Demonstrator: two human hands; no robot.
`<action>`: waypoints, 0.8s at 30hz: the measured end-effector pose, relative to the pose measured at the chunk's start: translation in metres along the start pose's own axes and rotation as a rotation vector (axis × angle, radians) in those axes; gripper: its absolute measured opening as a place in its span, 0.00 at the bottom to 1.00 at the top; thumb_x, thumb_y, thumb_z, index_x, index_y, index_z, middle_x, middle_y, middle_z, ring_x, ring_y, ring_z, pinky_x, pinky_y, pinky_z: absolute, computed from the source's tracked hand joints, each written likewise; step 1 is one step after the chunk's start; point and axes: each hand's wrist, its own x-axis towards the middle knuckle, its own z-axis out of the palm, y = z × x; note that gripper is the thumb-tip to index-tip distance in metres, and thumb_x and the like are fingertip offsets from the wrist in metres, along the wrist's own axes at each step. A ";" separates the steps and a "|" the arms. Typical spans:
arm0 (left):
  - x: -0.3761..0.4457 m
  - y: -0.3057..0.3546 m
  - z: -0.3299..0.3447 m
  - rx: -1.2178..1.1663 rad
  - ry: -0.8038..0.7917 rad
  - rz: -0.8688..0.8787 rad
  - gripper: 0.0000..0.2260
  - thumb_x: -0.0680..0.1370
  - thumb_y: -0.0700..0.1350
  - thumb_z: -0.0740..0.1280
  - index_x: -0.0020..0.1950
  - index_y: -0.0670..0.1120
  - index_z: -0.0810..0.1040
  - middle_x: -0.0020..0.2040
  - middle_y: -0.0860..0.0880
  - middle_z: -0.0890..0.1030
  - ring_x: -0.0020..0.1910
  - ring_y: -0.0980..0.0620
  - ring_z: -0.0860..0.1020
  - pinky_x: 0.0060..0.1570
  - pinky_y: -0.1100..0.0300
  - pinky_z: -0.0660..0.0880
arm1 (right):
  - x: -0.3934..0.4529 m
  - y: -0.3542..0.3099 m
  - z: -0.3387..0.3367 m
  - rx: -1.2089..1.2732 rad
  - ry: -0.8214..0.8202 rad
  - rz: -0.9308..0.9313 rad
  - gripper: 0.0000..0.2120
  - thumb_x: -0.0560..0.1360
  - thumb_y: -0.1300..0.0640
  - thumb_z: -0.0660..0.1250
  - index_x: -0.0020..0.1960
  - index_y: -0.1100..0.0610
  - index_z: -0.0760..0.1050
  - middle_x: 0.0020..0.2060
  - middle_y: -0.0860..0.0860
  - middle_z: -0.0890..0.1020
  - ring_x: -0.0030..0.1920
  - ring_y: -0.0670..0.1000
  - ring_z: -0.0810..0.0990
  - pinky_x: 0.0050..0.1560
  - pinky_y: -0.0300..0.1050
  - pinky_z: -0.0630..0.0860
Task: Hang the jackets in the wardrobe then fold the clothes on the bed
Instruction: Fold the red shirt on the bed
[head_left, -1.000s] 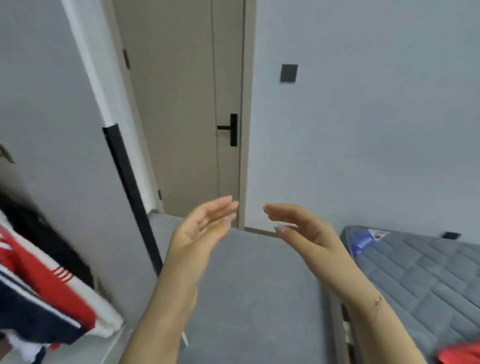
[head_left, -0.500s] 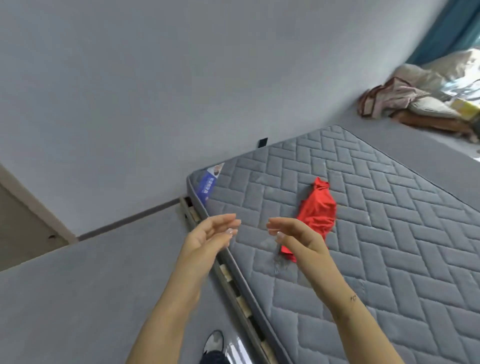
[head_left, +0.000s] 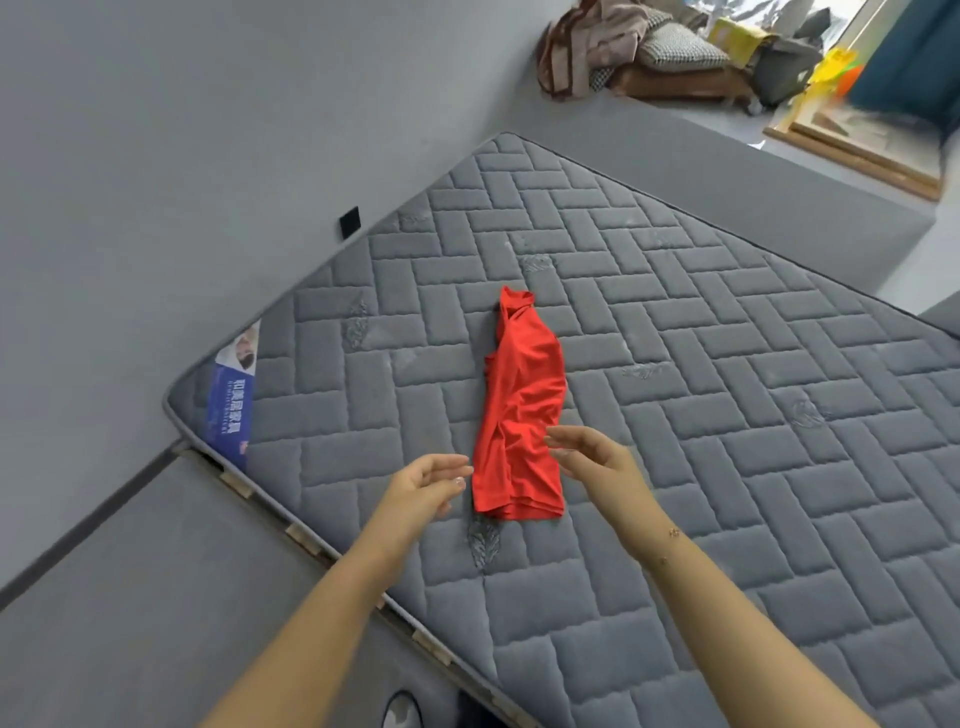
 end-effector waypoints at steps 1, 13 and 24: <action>0.018 -0.005 0.005 0.010 0.006 -0.020 0.09 0.79 0.34 0.65 0.56 0.46 0.79 0.50 0.53 0.83 0.48 0.59 0.78 0.43 0.68 0.73 | 0.013 0.011 -0.005 0.012 0.010 0.019 0.12 0.78 0.70 0.63 0.61 0.66 0.77 0.59 0.58 0.81 0.55 0.48 0.78 0.56 0.34 0.75; 0.259 -0.120 0.071 0.288 0.090 -0.176 0.15 0.78 0.35 0.67 0.65 0.40 0.74 0.57 0.45 0.78 0.49 0.54 0.77 0.41 0.69 0.73 | 0.162 0.214 -0.021 0.071 0.148 0.190 0.13 0.77 0.68 0.65 0.56 0.53 0.79 0.52 0.51 0.82 0.53 0.46 0.77 0.54 0.35 0.74; 0.403 -0.205 0.075 0.582 0.077 0.040 0.20 0.77 0.45 0.71 0.67 0.45 0.73 0.57 0.43 0.80 0.54 0.44 0.79 0.58 0.50 0.74 | 0.256 0.348 0.024 -0.382 0.459 0.139 0.24 0.75 0.62 0.70 0.71 0.58 0.71 0.56 0.55 0.76 0.57 0.54 0.73 0.64 0.49 0.69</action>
